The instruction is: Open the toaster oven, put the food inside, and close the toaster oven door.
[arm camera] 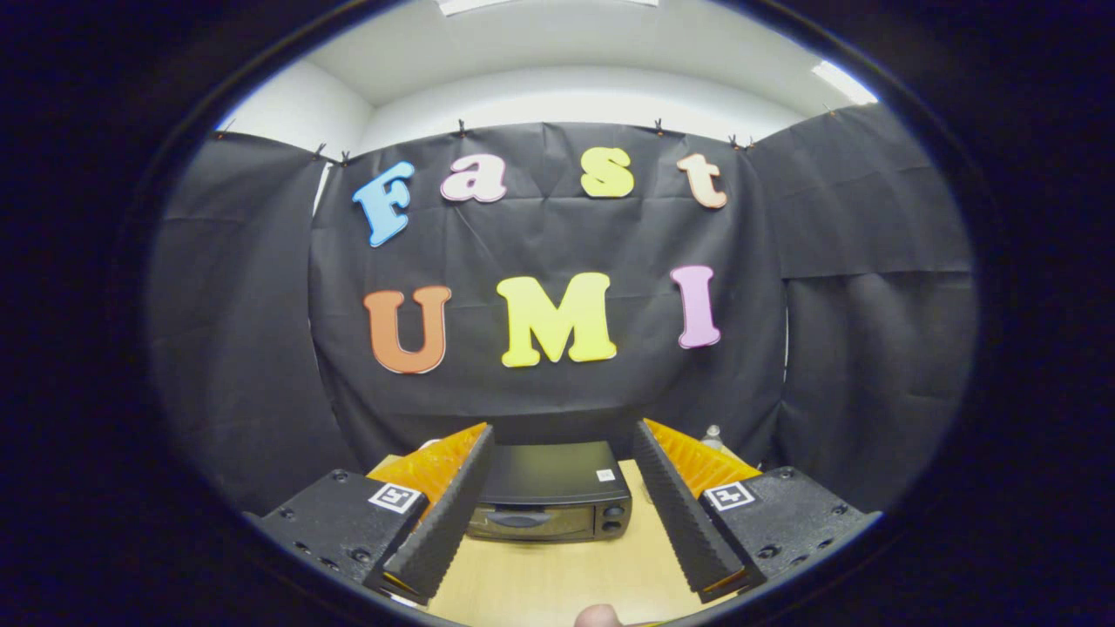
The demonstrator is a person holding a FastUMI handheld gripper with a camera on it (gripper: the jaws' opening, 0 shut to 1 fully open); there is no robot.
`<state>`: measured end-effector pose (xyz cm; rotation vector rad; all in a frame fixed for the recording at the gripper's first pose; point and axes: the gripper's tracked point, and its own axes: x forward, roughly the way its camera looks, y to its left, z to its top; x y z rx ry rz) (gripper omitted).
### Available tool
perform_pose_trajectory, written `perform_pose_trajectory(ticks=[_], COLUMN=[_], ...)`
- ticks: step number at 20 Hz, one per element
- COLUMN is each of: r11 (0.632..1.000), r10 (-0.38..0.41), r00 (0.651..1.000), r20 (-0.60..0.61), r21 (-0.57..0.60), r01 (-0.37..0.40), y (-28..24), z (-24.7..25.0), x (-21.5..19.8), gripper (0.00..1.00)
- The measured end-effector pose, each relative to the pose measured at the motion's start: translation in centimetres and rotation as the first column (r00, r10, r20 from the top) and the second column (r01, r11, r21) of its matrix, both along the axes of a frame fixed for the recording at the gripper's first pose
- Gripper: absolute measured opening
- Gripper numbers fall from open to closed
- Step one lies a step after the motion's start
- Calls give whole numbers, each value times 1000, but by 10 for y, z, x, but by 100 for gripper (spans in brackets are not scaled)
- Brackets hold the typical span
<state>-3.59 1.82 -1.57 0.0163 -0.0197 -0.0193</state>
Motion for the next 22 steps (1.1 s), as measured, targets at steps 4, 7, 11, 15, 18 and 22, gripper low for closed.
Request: perform_pose_trajectory(ticks=[4, 7, 11, 15, 18, 22], r11=[999, 998, 998, 998, 998, 998], r10=[-8, -16, -4, 8, 13, 11], r00=[1000, 999, 998, 998, 998, 998], r20=[-27, -46, -60, -61, -64, -58], r21=[43, 62, 64, 65, 63, 65], r01=[9, 19, 8, -4, -9, -7], y=[-1, -6, -1, 3, 2, -1], z=[-9, -15, -19, -18, -18, -17], x=[-10, -10, -8, -5, -2, 0], gripper=[100, 100, 100, 100, 100, 100])
